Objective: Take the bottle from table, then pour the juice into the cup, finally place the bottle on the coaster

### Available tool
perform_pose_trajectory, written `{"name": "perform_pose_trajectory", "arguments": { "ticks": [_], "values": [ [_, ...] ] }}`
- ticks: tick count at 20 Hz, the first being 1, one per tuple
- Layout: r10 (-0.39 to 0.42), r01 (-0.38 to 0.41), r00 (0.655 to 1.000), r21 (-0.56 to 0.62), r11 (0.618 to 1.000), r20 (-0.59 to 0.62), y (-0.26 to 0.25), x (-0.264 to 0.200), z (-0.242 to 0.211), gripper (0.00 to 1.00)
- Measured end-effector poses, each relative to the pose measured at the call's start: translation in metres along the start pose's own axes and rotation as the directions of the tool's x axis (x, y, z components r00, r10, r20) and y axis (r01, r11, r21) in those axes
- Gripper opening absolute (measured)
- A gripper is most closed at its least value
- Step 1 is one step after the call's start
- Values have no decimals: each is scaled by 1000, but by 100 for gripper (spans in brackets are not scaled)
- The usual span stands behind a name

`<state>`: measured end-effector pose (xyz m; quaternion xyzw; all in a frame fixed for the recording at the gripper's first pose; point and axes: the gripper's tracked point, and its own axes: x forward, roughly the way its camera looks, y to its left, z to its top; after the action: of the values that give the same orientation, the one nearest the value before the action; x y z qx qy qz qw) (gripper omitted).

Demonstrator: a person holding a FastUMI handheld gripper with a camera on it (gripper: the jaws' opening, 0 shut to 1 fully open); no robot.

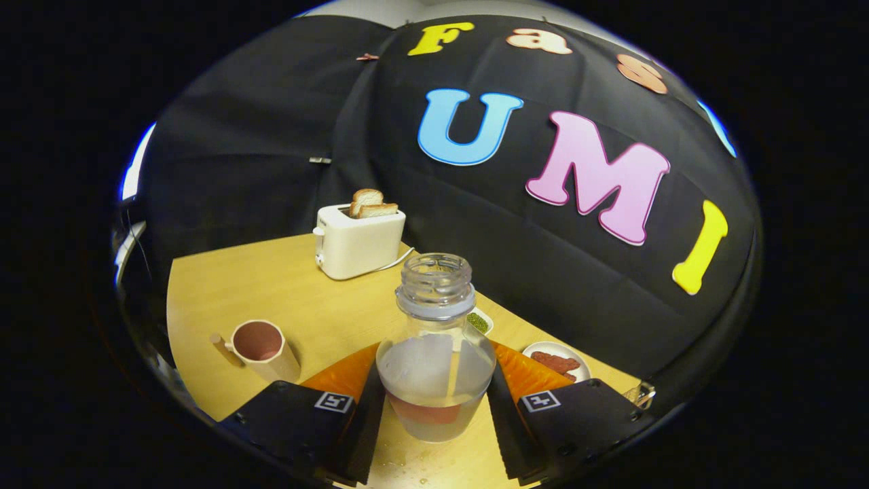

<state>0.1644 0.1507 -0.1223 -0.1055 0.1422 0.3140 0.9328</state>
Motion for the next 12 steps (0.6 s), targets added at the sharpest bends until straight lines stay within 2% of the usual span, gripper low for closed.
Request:
{"name": "perform_pose_trajectory", "arguments": {
  "ticks": [2,4,12],
  "values": [
    [30,-32,999,94,995,17,0,9,-3,74],
    [44,-49,998,141,989,39,-5,20,-6,74],
    [6,-24,995,184,983,95,-25,70,-33,74]
  ]
}}
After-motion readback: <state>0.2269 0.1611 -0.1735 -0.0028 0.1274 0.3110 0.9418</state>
